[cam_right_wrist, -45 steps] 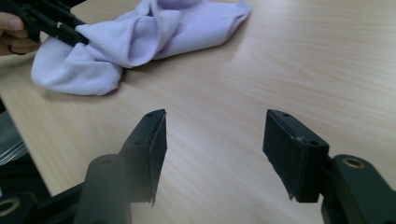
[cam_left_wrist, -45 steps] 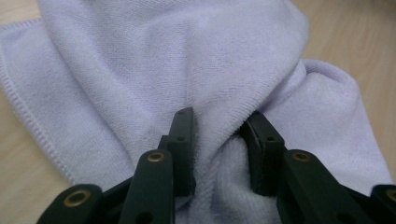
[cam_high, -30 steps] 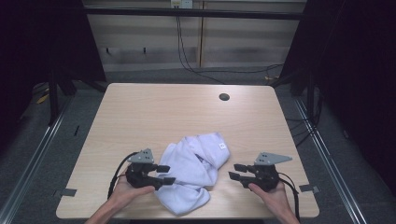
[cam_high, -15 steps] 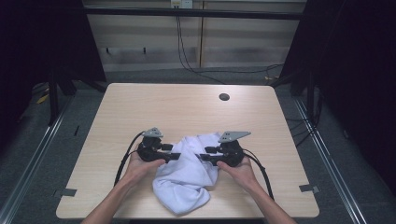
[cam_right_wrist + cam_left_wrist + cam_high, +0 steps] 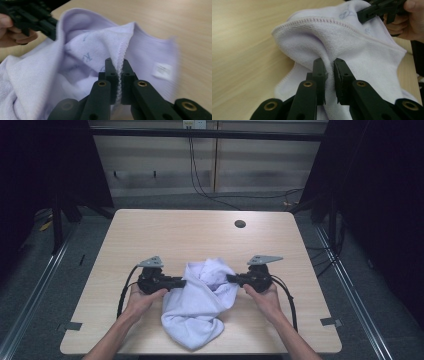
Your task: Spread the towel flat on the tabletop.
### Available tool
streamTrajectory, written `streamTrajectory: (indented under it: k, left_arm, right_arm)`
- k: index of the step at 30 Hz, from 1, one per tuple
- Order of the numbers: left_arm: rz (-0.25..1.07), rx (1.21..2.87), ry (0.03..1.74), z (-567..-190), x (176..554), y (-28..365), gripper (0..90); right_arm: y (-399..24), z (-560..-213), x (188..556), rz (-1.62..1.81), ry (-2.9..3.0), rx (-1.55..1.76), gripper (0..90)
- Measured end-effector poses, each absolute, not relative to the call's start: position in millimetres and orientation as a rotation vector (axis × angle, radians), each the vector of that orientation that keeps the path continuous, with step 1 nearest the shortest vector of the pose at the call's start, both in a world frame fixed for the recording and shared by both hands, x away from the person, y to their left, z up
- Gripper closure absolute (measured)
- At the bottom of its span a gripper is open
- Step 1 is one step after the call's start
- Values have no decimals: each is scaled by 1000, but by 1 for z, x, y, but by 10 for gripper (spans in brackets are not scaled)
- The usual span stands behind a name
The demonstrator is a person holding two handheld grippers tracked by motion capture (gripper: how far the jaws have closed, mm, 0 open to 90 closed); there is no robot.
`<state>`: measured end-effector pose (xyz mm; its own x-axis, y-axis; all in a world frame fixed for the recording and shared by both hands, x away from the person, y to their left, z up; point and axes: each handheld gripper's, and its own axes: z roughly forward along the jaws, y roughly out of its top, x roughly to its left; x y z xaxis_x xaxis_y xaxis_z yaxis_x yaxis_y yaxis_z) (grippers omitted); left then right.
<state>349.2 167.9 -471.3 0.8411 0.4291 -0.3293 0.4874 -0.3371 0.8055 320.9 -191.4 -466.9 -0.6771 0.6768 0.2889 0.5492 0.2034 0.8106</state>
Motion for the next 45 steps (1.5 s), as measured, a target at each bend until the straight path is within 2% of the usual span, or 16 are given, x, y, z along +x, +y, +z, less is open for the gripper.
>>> streamTrajectory:
  k: [6, 8, 13, 20, 26, 28, 29, 33, 39, 42, 45]
  left_arm:
    - [3, 1778, 736, -444, 352, 212, 806]
    - [12, 1762, 723, -437, 352, 216, 810]
    - [65, 1739, 687, -418, 348, 211, 812]
    - [190, 1706, 649, -369, 361, 205, 813]
    - [319, 1692, 639, -326, 378, 201, 813]
    - [343, 1689, 634, -316, 382, 200, 813]
    - [360, 1682, 633, -306, 385, 200, 813]
    - [385, 1669, 634, -285, 400, 200, 812]
    - [430, 1627, 642, -262, 408, 200, 819]
    - [430, 1624, 595, -256, 399, 196, 820]
    - [434, 1647, 565, -260, 388, 192, 821]
  right_arm:
    - [-230, -447, 320, 1552, 2166, 1290, 877]
    - [-237, -443, 320, 1574, 2142, 1294, 876]
    - [-237, -426, 319, 1575, 2115, 1265, 877]
    - [-244, -372, 334, 1625, 2009, 1235, 876]
    - [-241, -326, 355, 1606, 1946, 1220, 870]
    - [-241, -320, 358, 1599, 1939, 1220, 868]
    - [-240, -304, 368, 1576, 1929, 1210, 866]
    - [-239, -281, 390, 1571, 1903, 1198, 866]
    - [-237, -264, 426, 1565, 1892, 1189, 873]
    - [-245, -244, 428, 1640, 1843, 1162, 874]
    - [-250, -241, 421, 1653, 1837, 1140, 877]
